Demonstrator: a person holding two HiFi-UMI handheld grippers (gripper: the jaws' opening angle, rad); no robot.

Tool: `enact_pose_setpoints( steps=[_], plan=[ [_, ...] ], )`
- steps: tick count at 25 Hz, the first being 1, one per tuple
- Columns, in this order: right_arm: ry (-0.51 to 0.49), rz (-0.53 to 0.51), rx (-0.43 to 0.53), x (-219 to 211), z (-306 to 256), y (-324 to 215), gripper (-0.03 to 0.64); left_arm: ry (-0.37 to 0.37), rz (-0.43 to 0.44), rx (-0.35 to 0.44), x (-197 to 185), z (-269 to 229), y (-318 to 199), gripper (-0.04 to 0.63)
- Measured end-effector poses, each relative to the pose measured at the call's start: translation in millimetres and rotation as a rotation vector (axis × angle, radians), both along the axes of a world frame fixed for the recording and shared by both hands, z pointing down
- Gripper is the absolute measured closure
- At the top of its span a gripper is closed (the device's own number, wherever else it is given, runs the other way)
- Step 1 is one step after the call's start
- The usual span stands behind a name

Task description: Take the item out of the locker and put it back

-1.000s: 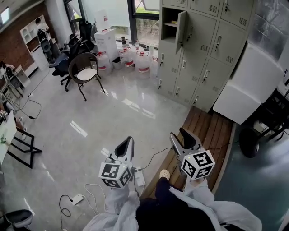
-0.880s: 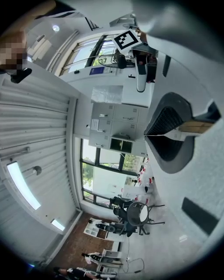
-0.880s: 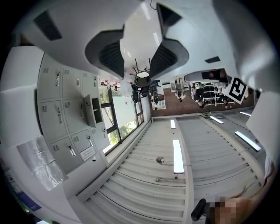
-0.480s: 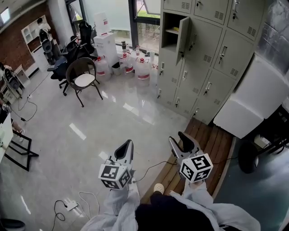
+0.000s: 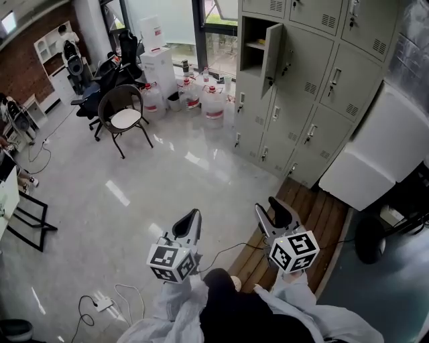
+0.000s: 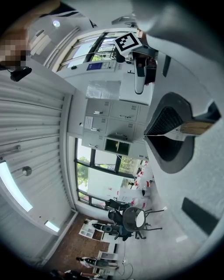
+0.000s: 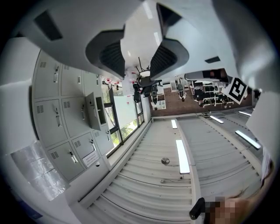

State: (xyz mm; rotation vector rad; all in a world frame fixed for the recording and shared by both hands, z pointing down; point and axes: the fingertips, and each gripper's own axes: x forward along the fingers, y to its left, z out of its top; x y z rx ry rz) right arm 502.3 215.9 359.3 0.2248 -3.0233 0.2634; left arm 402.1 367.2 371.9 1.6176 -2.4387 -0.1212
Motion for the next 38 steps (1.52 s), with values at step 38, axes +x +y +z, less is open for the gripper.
enact_pose_setpoints(
  steps=[38],
  plan=[
    [-0.022, 0.111, 0.009, -236.1, 41.2, -123.8, 0.449, -0.053, 0.107, 0.044, -257.6, 26.2, -129.0, 0.586]
  ],
)
